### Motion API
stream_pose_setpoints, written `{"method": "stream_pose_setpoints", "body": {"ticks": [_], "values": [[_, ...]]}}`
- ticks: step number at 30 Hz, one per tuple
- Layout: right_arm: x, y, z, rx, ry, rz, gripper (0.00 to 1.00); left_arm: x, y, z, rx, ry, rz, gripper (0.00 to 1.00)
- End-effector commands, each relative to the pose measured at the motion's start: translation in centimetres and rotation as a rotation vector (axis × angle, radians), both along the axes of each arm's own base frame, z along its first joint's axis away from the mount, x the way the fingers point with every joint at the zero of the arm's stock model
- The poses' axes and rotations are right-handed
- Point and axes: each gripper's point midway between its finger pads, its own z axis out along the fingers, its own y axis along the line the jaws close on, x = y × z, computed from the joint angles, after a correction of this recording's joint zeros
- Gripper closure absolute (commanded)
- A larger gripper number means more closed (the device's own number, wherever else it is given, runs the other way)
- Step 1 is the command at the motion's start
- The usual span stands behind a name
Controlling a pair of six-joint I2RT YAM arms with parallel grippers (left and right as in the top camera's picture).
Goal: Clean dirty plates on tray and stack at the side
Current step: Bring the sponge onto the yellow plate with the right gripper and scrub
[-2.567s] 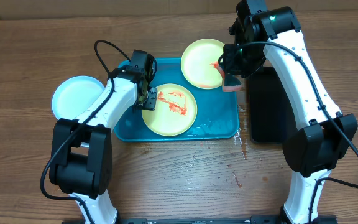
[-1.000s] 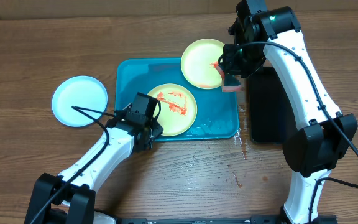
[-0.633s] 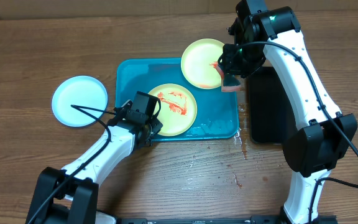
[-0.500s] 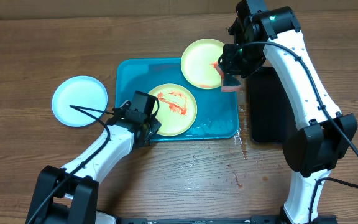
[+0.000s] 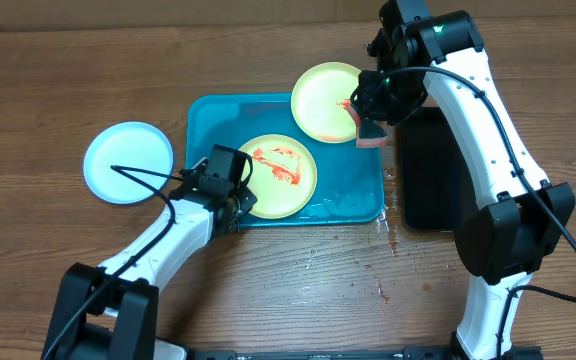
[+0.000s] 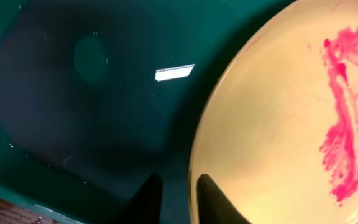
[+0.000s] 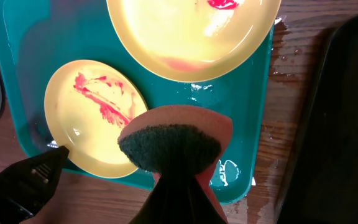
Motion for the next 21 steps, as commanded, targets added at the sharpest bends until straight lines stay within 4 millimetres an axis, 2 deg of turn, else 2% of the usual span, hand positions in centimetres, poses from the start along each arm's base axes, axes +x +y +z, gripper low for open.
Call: {"method": "stream_pose_setpoints", "body": {"ticks": [1,4,6,7,13,21], "values": [[0.2,0.2,0.6,0.013,-0.018,0.002,0.94,-0.3,0.0,-1.2,0.003,0.031,-0.017,0.74],[0.3,0.2,0.6,0.013,-0.019,0.002,0.94,-0.2,-0.1,-1.7,0.001,0.039,-0.019,0.76],[0.3,0.2,0.6,0.013,-0.018,0.002,0.94,-0.3,-0.1,-1.8,0.006,0.044,-0.027,0.91],[0.2,0.2,0.6,0.013,-0.017,0.002,0.94,-0.2,0.0,-1.7,0.017,0.038,-0.045,0.96],[0.2,0.2,0.6,0.013,-0.017,0.002,0.94,0.6,1.6,-1.5,0.117,0.002,-0.112,0.96],[0.0,0.8,0.6,0.015,-0.02,0.018,0.94,2.9,2.4,-0.7,0.212,-0.088,-0.496,0.96]]}}
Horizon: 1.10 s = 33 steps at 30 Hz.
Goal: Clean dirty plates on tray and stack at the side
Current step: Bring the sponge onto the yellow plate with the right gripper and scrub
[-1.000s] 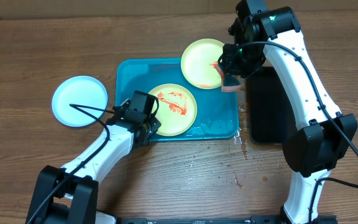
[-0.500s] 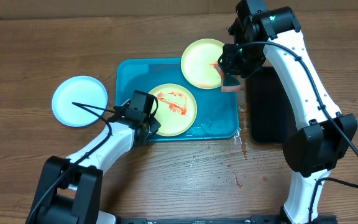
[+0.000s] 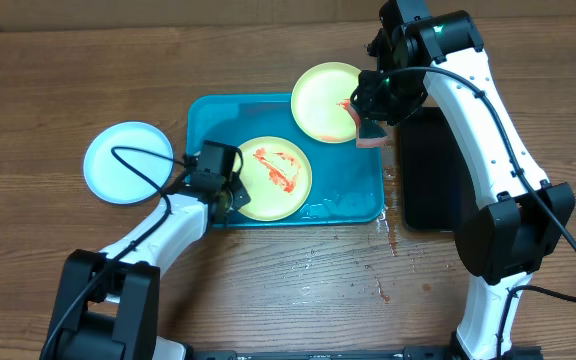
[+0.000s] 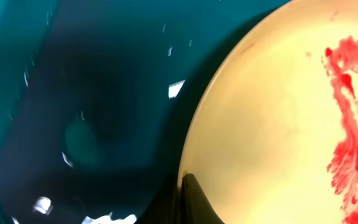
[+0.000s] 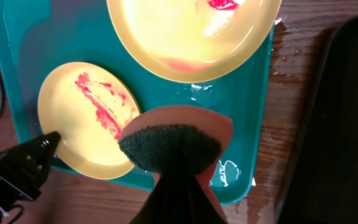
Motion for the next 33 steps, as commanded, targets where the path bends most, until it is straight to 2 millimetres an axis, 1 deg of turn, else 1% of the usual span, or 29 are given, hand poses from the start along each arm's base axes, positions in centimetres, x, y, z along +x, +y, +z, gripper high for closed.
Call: {"method": "stream_pose_setpoints", "body": {"ticks": [1,3,5,7,10,13,18,21,25,28,31,33], "values": [[0.0,1.0,0.6,0.015,-0.022,0.023,0.94,0.6,0.2,0.0,0.094,-0.026,-0.3,0.96],[-0.1,1.9,0.7,0.018,-0.032,0.045,0.95,0.8,-1.0,0.2,0.078,-0.059,-0.477,0.96],[-0.1,2.9,0.6,0.023,-0.047,0.065,0.96,0.7,-1.9,0.4,0.057,-0.086,-0.619,0.96],[-0.1,3.9,0.4,0.028,-0.059,0.085,0.96,0.6,-2.3,0.5,0.054,-0.102,-0.699,0.96],[-0.4,5.6,-0.6,0.037,-0.067,0.118,0.96,0.4,-2.7,0.6,0.046,-0.113,-0.747,0.96],[-1.0,7.3,-1.6,0.066,-0.058,0.146,0.96,0.4,-2.7,0.6,0.024,-0.105,-0.707,0.96],[-1.7,9.1,-3.9,0.074,-0.034,0.129,0.96,0.6,-1.4,0.3,-0.014,-0.051,-0.438,0.96],[-2.3,10.1,-5.4,0.074,-0.025,0.144,0.96,0.6,-0.7,0.2,-0.014,-0.034,-0.343,0.95],[-3.0,10.9,-6.8,0.074,-0.012,0.148,0.96,0.7,0.3,0.0,0.025,-0.024,-0.292,0.96],[-3.2,11.6,-7.7,0.079,-0.022,0.156,0.96,0.5,0.4,-0.1,0.034,-0.014,-0.296,0.96],[-3.2,12.0,-9.0,0.059,-0.028,0.116,0.96,0.2,0.3,-0.2,0.035,-0.006,-0.319,0.96],[-3.5,12.4,-9.7,0.057,-0.03,0.122,0.96,0.0,0.3,-0.3,0.032,0.004,-0.32,0.96]]}}
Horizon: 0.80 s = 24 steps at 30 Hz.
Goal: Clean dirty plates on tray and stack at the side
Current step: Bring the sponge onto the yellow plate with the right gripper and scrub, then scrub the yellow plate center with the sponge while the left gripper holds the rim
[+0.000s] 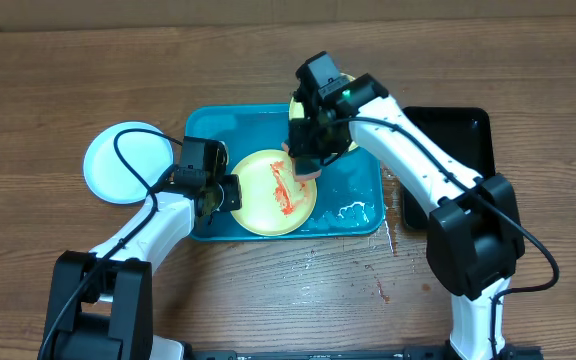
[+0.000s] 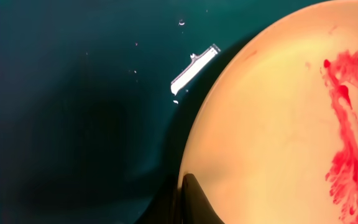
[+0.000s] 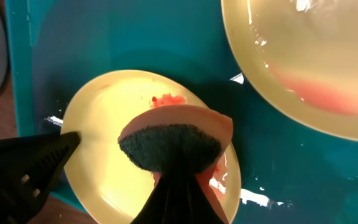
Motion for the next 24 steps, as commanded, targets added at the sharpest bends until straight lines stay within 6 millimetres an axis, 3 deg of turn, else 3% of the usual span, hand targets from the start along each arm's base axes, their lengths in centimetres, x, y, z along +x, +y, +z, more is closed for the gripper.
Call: {"method": "stream_pose_setpoints", "body": {"ticks": [1,8,17,24], "values": [[-0.6,0.4,-1.1,-0.025,0.009,-0.034,0.96,-0.3,0.4,-0.5,0.015,0.02,0.02,0.96],[-0.2,0.5,-3.3,-0.081,-0.007,-0.065,0.96,-0.3,0.1,-0.4,0.001,0.024,0.015,0.96],[-1.2,0.0,-8.7,-0.146,0.101,-0.073,0.96,-0.3,0.2,-0.5,0.001,0.025,0.019,0.96],[-2.1,2.6,-10.4,-0.057,0.157,-0.029,0.96,-0.5,-0.1,-0.5,-0.014,0.03,0.011,0.96]]}}
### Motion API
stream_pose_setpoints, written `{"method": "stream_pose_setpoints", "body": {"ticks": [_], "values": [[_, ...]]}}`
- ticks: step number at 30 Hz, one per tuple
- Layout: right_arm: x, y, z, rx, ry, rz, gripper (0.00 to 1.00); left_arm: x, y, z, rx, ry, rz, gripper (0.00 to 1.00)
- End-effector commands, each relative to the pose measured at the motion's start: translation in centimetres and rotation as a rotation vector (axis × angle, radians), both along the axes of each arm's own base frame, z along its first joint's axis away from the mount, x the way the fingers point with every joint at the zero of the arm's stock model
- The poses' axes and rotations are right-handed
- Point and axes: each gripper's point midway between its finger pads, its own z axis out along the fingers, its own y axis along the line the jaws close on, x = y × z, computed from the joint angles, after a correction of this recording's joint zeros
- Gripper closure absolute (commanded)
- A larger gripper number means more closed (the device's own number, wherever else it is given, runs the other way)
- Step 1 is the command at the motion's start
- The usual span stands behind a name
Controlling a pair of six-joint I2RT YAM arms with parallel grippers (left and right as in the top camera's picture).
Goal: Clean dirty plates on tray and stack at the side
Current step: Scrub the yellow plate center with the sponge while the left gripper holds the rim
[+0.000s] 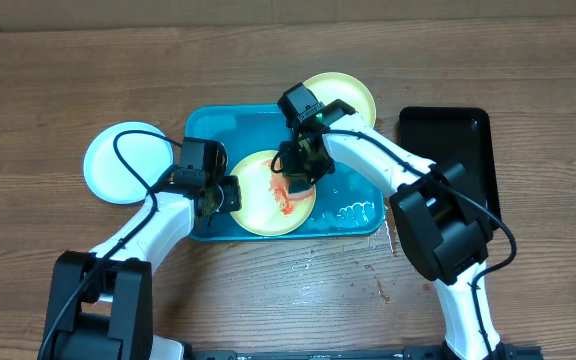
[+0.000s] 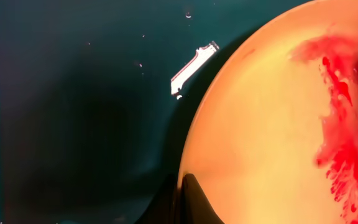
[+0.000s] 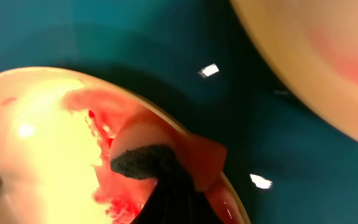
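Observation:
A yellow plate [image 1: 260, 200] smeared with red lies in the teal tray [image 1: 208, 125]. My left gripper [image 1: 230, 195] is shut on the plate's left rim; the rim [image 2: 191, 149] and red smear show in the left wrist view. My right gripper [image 1: 296, 172] is shut on a sponge [image 3: 145, 158] that presses on the plate's red smear. A second yellow plate [image 1: 353, 92] leans on the tray's far right corner. A light blue plate [image 1: 118, 160] rests on the table left of the tray.
A black tray [image 1: 463, 150] lies on the wooden table to the right of the teal tray. Water glistens in the teal tray's near right corner [image 1: 353, 212]. Small wet marks dot the table in front of it.
My right gripper has come down with the sponge onto the red smear on the held plate, and the smear has spread. My left gripper keeps its hold on the rim.
My right gripper held the sponge over the far yellow plate while my left gripper stood open at the near plate's rim. The left then shut on that rim. The right brought the sponge over the plate, and now presses it on the smear.

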Motion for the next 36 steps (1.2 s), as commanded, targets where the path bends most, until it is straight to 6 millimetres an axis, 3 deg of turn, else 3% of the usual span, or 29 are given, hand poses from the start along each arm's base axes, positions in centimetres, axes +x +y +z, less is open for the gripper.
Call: {"method": "stream_pose_setpoints", "body": {"ticks": [1,7,11,17,24,31,36], "values": [[-1.3,2.0,-3.0,0.049,0.074,0.027,0.96,-0.3,-0.3,-0.3,-0.017,0.019,-0.001,0.96],[-1.4,5.1,-2.7,0.162,0.057,0.073,0.96,-0.4,-0.6,-0.3,-0.038,0.024,-0.011,0.96],[-2.6,6.8,-2.2,0.222,0.076,0.139,0.96,-0.4,-0.5,-0.3,-0.038,0.026,-0.005,0.96],[-5.4,6.9,-1.9,0.245,0.175,0.203,0.96,-0.3,0.0,-0.3,-0.043,0.028,0.015,0.96],[-6.3,3.7,-1.6,0.151,0.243,0.242,0.96,-0.2,0.7,-0.3,-0.048,0.032,0.046,0.96],[-2.7,-1.1,-2.7,-0.067,0.131,0.173,0.96,-0.5,1.0,-0.5,-0.047,0.048,0.059,0.96],[-0.5,-2.5,-3.0,-0.154,0.033,0.152,0.96,-0.6,1.0,-0.5,-0.046,0.054,0.059,0.96]]}}
